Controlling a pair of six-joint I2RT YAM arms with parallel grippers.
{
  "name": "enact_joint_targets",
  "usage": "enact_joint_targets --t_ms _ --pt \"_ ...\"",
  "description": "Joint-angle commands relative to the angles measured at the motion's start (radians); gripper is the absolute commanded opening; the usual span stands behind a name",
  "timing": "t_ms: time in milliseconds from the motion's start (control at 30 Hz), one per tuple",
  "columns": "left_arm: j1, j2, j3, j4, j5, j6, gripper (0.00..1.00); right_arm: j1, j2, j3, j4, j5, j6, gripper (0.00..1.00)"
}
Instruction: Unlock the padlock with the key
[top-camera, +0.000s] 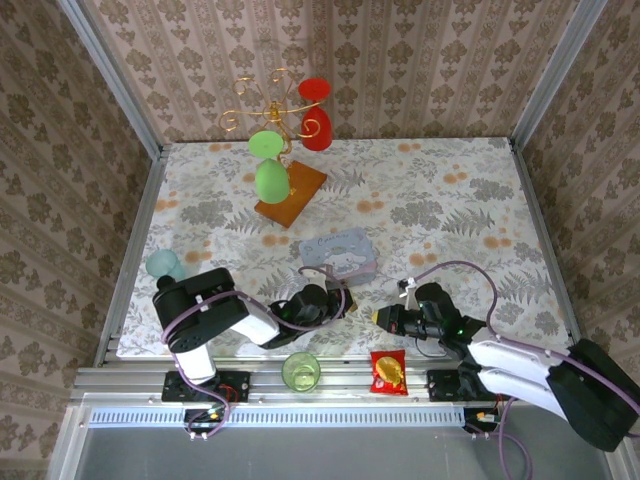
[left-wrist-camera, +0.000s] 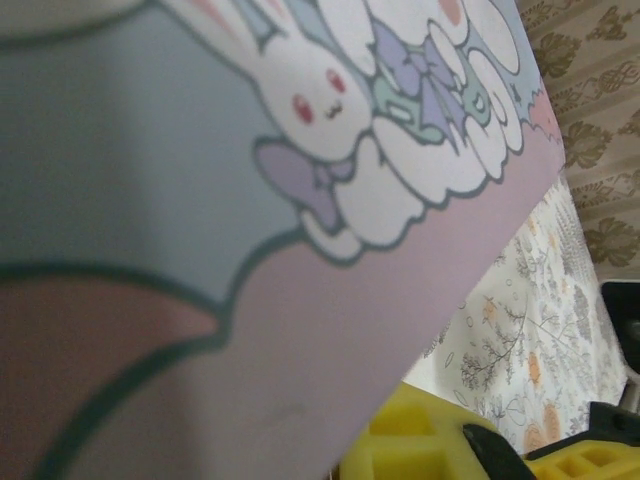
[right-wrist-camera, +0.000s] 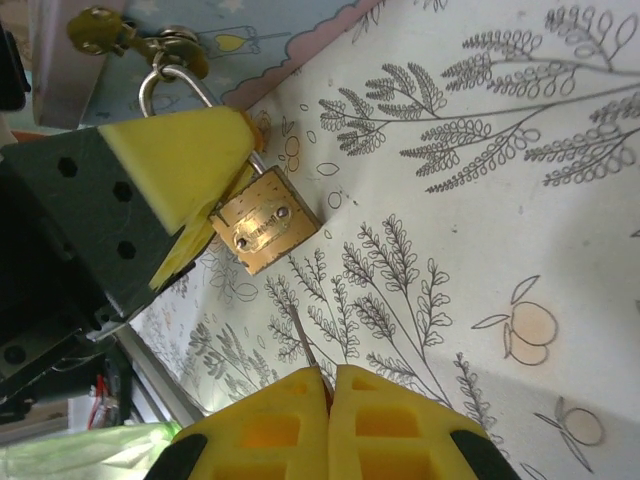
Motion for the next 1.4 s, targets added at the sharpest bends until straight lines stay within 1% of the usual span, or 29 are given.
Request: enact_joint_targets --t_ms 0,133,233,367,500,633,733,767,900,1033,1367 --pt "0.011 0.017 -0.031 0.091 0.019 -0.075 0.00 -0.005 0.096 0.011 0.201 -0.061 0.087 0.00" --pt "0.015 0.020 -0.052 0.170 0.012 -0.112 0.00 -0.009 0.220 0.027 0.324 -0.116 0.097 0.00" --pt "0.017 0.022 -0.061 0.191 0.011 -0.122 0.00 -0.014 0.259 0.003 0.422 -0.134 0.120 0.00" --pt "0.016 0.040 -0.078 0.240 0.004 -0.145 0.00 -0.041 0.235 -0.007 0.405 -0.145 0.105 0.00" --pt "0.017 0.080 -0.078 0.323 0.020 -0.184 0.00 -0.058 0.195 0.023 0.314 -0.166 0.076 0.00" --pt "0.011 0.076 -0.076 0.322 0.011 -0.189 0.00 -0.067 0.162 0.043 0.246 -0.193 0.054 0.00" --pt "0.013 0.061 -0.084 0.316 -0.001 -0.180 0.00 -0.070 0.151 0.059 0.138 -0.177 0.024 0.00" --pt "0.014 0.057 -0.086 0.316 -0.006 -0.182 0.00 -0.075 0.156 0.060 0.128 -0.171 0.018 0.00" --pt "0.013 0.052 -0.092 0.317 -0.012 -0.185 0.00 -0.087 0.206 0.067 0.173 -0.183 0.018 0.00" --pt "0.013 0.051 -0.087 0.317 -0.009 -0.184 0.00 -0.088 0.259 0.082 0.283 -0.214 0.045 0.00" --pt "0.012 0.045 -0.091 0.321 -0.005 -0.197 0.00 -0.097 0.331 0.086 0.381 -0.233 0.073 0.00"
